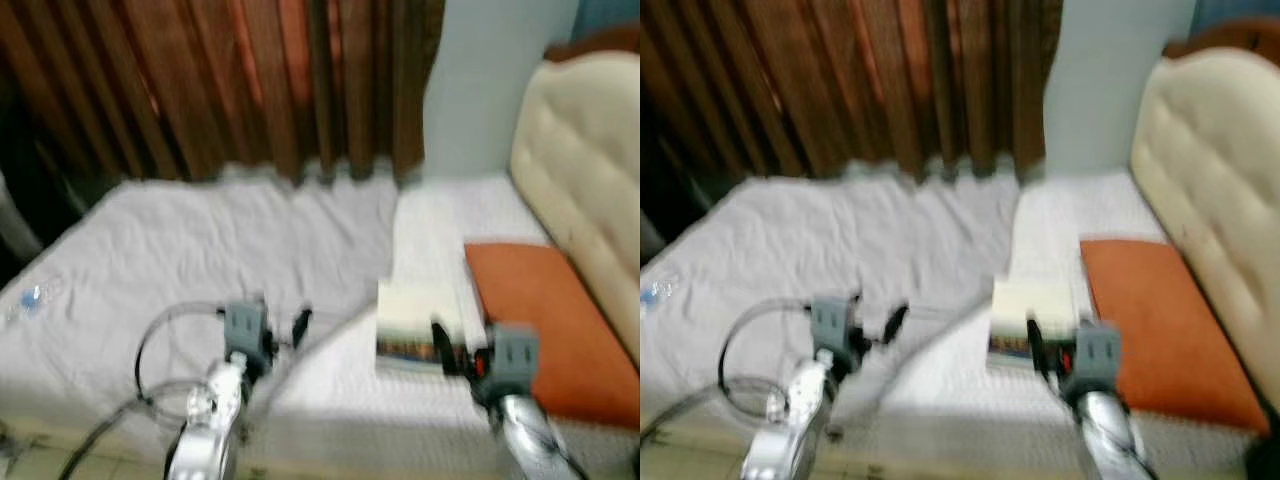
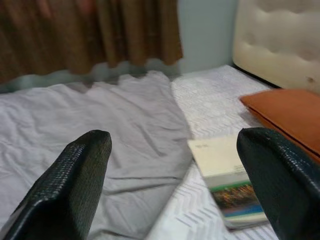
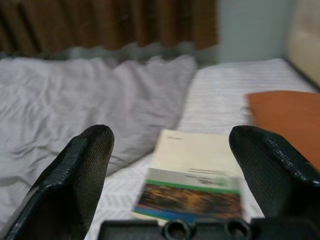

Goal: Clean up the room

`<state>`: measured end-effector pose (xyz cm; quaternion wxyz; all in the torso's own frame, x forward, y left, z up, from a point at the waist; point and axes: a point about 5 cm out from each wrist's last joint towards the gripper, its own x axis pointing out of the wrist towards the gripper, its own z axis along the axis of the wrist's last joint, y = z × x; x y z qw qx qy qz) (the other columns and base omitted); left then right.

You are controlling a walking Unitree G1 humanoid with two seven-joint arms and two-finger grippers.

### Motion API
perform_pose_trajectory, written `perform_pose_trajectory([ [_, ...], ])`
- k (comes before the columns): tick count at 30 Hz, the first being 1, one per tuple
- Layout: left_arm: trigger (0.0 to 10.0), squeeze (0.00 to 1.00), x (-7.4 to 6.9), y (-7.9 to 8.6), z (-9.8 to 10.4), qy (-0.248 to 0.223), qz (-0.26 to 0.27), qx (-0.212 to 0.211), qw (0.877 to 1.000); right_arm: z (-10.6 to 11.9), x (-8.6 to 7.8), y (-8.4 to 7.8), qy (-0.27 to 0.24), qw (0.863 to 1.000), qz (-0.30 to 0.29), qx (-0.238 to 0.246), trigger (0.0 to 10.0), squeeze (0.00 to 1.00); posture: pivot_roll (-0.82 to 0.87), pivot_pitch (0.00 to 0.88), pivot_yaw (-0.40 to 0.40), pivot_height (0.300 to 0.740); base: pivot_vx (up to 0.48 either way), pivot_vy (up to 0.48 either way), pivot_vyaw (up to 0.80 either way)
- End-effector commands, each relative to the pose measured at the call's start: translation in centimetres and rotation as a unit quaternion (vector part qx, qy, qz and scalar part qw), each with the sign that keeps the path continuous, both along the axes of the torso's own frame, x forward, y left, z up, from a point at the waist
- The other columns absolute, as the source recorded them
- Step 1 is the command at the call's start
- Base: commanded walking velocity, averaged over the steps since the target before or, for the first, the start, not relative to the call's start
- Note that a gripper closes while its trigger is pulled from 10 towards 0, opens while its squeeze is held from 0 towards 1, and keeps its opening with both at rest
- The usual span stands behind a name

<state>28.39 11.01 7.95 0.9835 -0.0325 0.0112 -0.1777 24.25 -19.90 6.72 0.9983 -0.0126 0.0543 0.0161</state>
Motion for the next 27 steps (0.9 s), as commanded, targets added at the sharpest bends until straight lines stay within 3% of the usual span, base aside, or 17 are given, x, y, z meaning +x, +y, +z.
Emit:
perform_pose_trajectory([
  [1, 10.0, 0.00, -0.5, 0.8, -0.3, 0.011, 0.031, -0.013, 0.999, 0.4, 0.6, 1.2, -0.005, 1.000, 0.030, 0.004, 10.0, 0.00, -0.14, 0.013, 0.054, 0.740, 0.375, 0.300, 0.00],
  [6, 10.0, 0.00, -1.1, 0.5, -1.1, 0.020, 0.026, -0.005, 0.999, 0.3, 0.4, 0.9, 0.003, 0.999, 0.044, -0.002, 10.0, 0.00, -0.14, 0.031, 0.034, 0.740, 0.374, 0.301, 0.00],
  [10, 10.0, 0.00, -0.8, -0.3, -1.3, 0.032, -0.013, 0.014, 0.999, 0.5, 0.6, 0.9, -0.001, 0.999, 0.051, -0.008, 10.0, 0.00, -0.13, 0.040, 0.028, 0.740, 0.441, 0.000, 0.00],
  [14, 10.0, 0.00, -0.4, -0.2, -1.3, 0.034, -0.017, 0.023, 0.999, 0.5, 0.8, 1.1, 0.000, 0.999, 0.052, -0.009, 10.0, 0.00, -0.13, 0.040, 0.030, 0.740, 0.454, 0.000, 0.00],
  [17, 10.0, 0.00, -0.3, -0.1, -1.3, 0.040, -0.012, 0.018, 0.999, 0.5, 0.6, 0.9, 0.002, 0.999, 0.048, -0.015, 10.0, 0.00, -0.14, 0.047, 0.032, 0.740, 0.000, 0.000, -0.80],
  [22, 10.0, 0.00, -2.2, 0.6, -1.3, 0.019, 0.025, -0.014, 0.999, 0.7, -0.5, 0.2, 0.004, 0.999, 0.049, -0.019, 10.0, 0.00, -0.17, 0.077, -0.011, 0.740, 0.000, 0.000, -0.64],
  [25, 10.0, 0.00, -3.5, 0.9, -1.7, 0.019, 0.021, -0.004, 1.000, 0.7, -1.1, -0.7, 0.013, 0.999, 0.040, -0.013, 10.0, 0.00, -0.16, 0.096, -0.032, 0.740, 0.000, 0.000, 0.00],
  [27, 10.0, 0.00, -3.5, 0.7, -1.8, 0.021, 0.015, -0.003, 1.000, 0.6, -1.3, -0.9, 0.016, 0.999, 0.039, -0.010, 10.0, 0.00, -0.16, 0.095, -0.031, 0.740, 0.000, 0.000, 0.00],
])
